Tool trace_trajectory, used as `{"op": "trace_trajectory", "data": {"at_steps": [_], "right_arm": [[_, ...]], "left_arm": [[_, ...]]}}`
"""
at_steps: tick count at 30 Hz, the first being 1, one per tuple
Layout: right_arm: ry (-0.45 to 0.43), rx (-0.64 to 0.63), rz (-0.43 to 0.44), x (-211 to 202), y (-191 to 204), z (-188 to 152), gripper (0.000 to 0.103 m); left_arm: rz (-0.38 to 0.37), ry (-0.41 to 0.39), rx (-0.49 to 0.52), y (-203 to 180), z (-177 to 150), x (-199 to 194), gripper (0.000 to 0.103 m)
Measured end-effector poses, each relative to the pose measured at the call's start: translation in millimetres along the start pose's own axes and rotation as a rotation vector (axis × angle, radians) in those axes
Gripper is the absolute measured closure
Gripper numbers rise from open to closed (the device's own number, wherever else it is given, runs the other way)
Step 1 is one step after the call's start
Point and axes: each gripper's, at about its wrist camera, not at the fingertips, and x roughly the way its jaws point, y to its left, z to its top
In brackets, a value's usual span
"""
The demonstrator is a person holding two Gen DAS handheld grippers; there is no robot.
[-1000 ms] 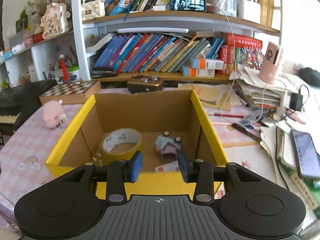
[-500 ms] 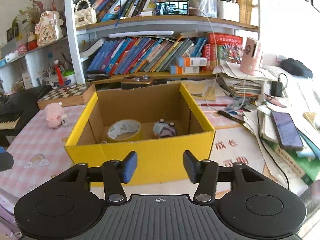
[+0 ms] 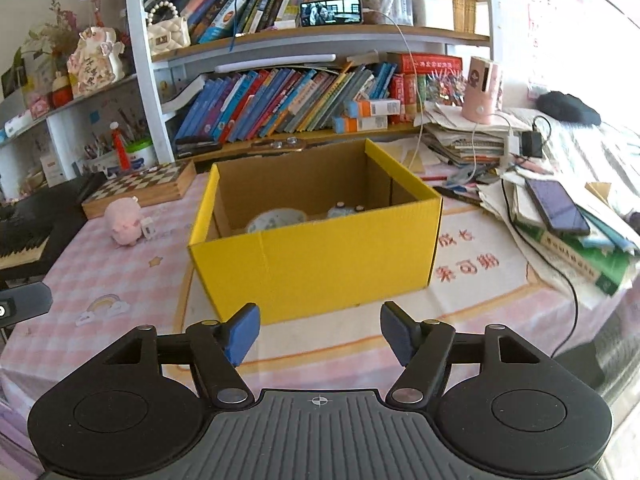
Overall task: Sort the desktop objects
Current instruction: 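Move both open tools away from the box toward the pink plush pig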
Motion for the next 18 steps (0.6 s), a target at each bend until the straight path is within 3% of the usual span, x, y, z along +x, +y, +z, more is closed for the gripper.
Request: {"op": "trace_trajectory", "data": {"at_steps": [5,18], "right_arm": [[0.037,0.022,0.002,-4.2,15.4,-16.3,0.033],[0.112,-0.066,0.056,-1.5,67.0,-40.3,0.028]], "left_arm": [[0.010,0.012,-0.004,12.9,-4.4,-5.5,0.000],[0.043,0.051,-0.016,43.6,-17.6,-21.4,0.000]]}}
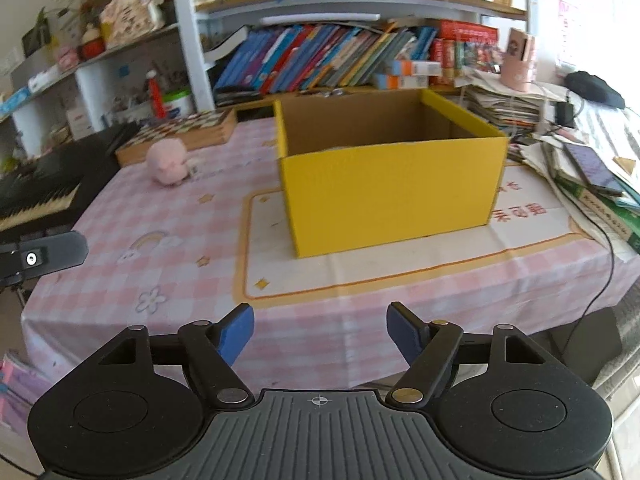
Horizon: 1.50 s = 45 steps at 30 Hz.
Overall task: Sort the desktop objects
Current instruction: 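Move both open tools away from the box toward the pink plush pig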
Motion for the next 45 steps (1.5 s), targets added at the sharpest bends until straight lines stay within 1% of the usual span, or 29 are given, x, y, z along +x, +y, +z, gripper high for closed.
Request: {"op": "trace_trajectory", "data": {"at_steps": [9,18,29,37,42,45], "right_arm": [[0.033,-0.055,0.054,11.2,36.8,-3.9,0.027],[0.045,-0.115,0.105,19.8,73.8,-2.7,0.027],[0.048,-0.173,0.144,34.1,102.1,6.4,0.027],[0.056,-0.216,0.169,50.6,115.5,15.2,0.027],[0.056,-0.211,0.174,67.5,115.0,26.1,0.027],[0.048,-0.203,0.179,77.6,113.8,36.4,0.027]], "left_arm": [[0.040,0.019,-0.009,25.2,-7.2,-11.5,0.000],[0.087,0.021,-0.029,53.4,-8.2,-21.6,0.000],[0.121,0.022,-0.049,74.6,-4.8,-21.7,0.000],[0.142,0.035,-0.073,87.5,1.1,-8.4,0.000],[0.144,0.043,-0.065,89.5,9.8,9.6,0.000],[0.147,0.040,-0.067,92.6,20.5,20.8,0.000]]}}
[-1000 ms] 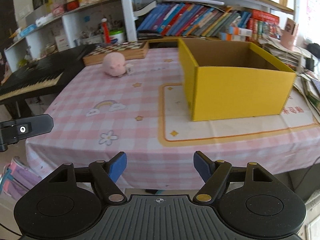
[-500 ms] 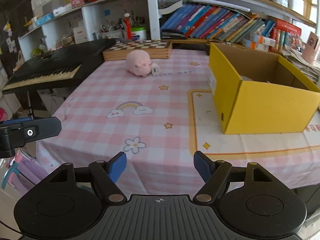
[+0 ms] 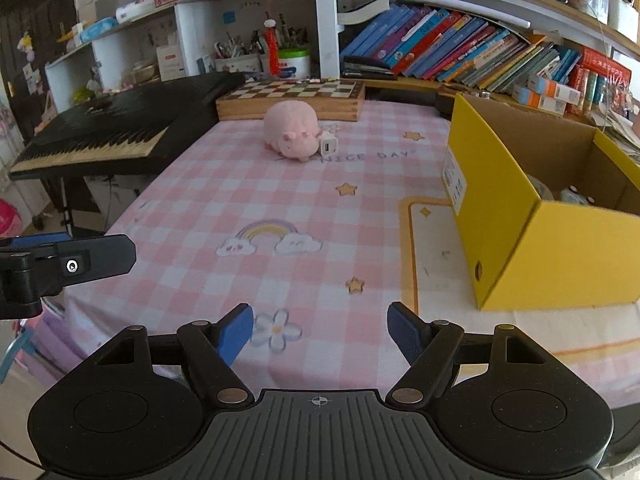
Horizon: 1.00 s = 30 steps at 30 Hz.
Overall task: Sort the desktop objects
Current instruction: 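Move both open tools away from the box toward the pink plush pig, then close the left tool on the pink pig while the right tool grasps the white charger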
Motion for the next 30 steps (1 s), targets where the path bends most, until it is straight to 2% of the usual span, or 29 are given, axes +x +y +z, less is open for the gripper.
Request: {"op": "trace_trajectory", "data": {"at_steps": [11,24,30], "right_arm": [[-0.014,0.039,0.016,45.5,-27.3,50.8,0.027],[-0.075,0.044,0.026,97.5,-51.0,122.8,0.027],[-0.056,0.028,0.035,126.3,-52.9,144.0,0.027]], "left_arm": [[0.016,-0.015,-0.015,-5.4,49.2,57.7,0.000],[0.039,-0.068,-0.009,-4.8,108.0,119.6,0.000],[0.048,-0.071,-0.009,-2.5,126.0,145.7,0.000]]}}
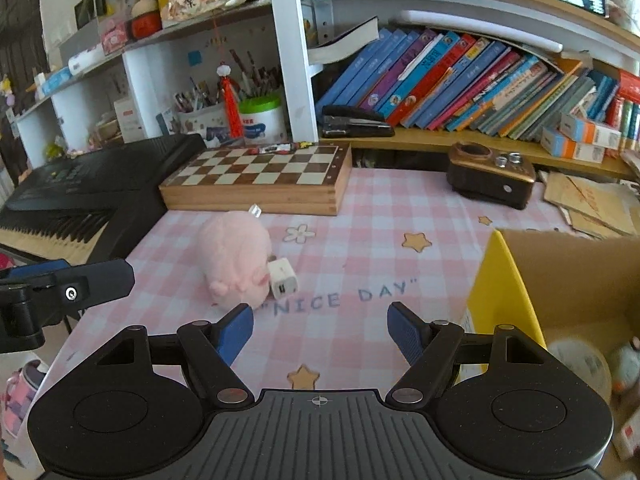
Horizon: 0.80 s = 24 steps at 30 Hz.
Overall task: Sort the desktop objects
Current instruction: 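Close the left tool on the pink pig while the right tool grasps the white charger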
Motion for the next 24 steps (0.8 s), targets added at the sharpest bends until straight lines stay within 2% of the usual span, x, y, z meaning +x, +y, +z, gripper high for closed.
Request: {"op": "trace_trajectory", "data": {"at_steps": [14,17,24], "right_arm": [[0.076,0.001,-0.007,40.5,-6.1,7.7,0.027],[0.088,0.001,-0.003,44.9,-6.6,6.4,0.027],[0.106,-0.029,0.003,56.1,-4.8,7.5,0.027]], "left_arm": [[0.013,0.076,-0.069,2.2,18.3,90.5,0.000],[0.034,0.107,-0.098,4.2,18.7,111.5,0.000],[0.083,0.179,-0.093,3.7,15.5,153.3,0.004]]}}
